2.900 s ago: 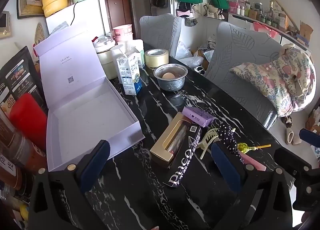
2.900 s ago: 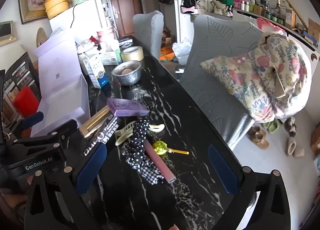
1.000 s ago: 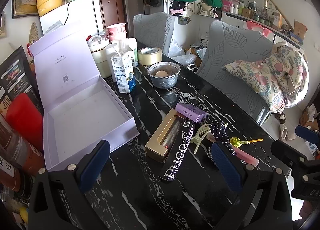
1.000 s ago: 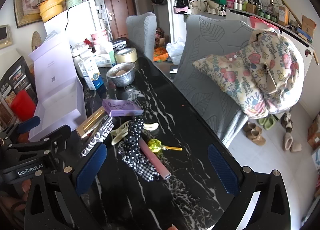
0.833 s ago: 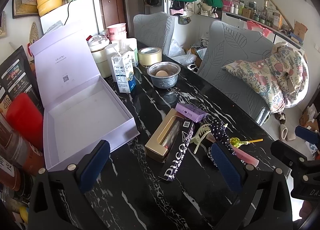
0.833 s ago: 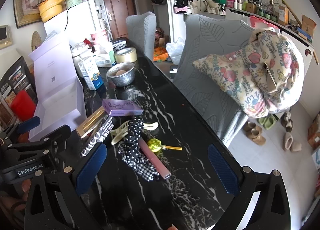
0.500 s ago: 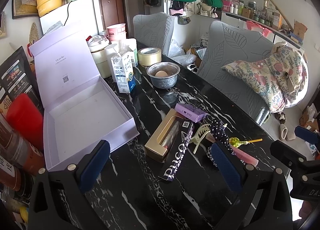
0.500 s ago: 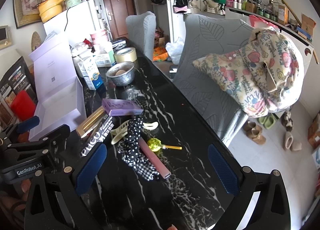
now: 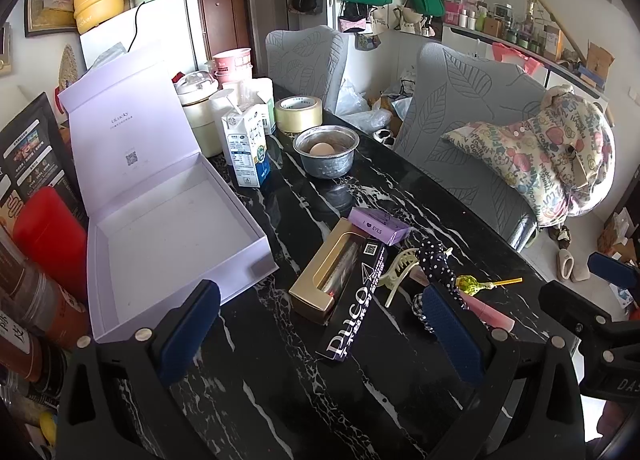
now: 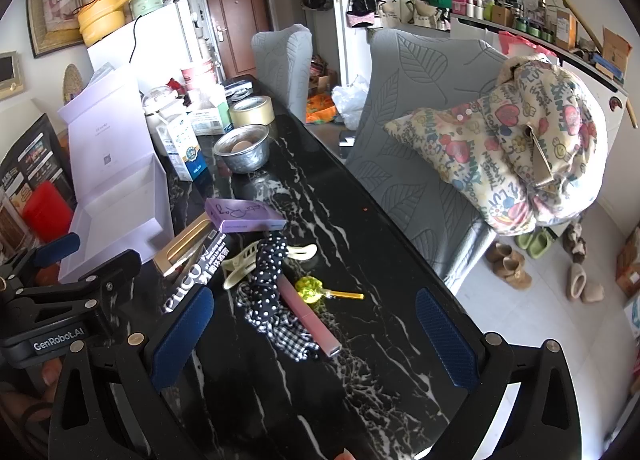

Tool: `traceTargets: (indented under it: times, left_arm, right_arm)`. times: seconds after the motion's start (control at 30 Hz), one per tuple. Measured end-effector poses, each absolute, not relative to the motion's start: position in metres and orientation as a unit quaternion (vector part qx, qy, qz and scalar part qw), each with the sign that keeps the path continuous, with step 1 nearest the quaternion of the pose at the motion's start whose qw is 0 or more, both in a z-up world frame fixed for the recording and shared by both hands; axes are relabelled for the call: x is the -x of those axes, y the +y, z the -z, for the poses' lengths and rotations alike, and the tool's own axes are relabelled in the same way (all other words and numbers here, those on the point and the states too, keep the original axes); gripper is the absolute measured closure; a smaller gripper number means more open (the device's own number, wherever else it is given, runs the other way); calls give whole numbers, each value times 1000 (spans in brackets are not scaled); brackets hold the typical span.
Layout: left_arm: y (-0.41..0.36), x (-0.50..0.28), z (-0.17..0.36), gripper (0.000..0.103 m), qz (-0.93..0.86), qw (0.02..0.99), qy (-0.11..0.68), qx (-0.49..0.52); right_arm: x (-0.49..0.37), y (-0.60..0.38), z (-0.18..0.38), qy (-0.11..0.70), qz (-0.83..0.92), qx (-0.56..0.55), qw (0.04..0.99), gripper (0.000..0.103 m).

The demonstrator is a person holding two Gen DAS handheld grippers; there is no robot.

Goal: Organize rigid objects

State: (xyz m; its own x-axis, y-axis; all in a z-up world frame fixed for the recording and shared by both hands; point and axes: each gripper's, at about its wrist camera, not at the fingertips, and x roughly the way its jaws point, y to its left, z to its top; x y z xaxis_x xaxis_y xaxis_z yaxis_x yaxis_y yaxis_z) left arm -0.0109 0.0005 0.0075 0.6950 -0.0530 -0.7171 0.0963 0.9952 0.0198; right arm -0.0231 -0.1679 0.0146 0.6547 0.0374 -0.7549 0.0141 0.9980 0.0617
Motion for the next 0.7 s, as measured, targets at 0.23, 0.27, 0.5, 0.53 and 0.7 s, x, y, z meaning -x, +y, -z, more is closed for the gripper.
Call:
traceTargets:
  times: [0.23, 0.27, 0.5, 0.53, 0.7]
  left_arm:
    - [0, 14, -9, 0, 43, 921, 386, -26]
    - [0, 15, -10, 0, 44, 921, 385, -26]
    - [0, 21, -13, 0, 45, 923, 381, -26]
    - [0, 22, -13, 0, 45, 923, 381, -26]
    - [1, 26, -14, 0, 44, 924, 380, -25]
  right_arm:
    - [27, -165, -17, 413, -9, -29, 910, 0]
    - [27, -166, -18, 412, -9, -29, 910, 0]
    - [31, -163, -21, 409, -12, -27, 912, 0]
    - [32, -163, -21, 409, -13, -27, 912, 0]
    - [36, -162, -22, 408, -16, -28, 912, 0]
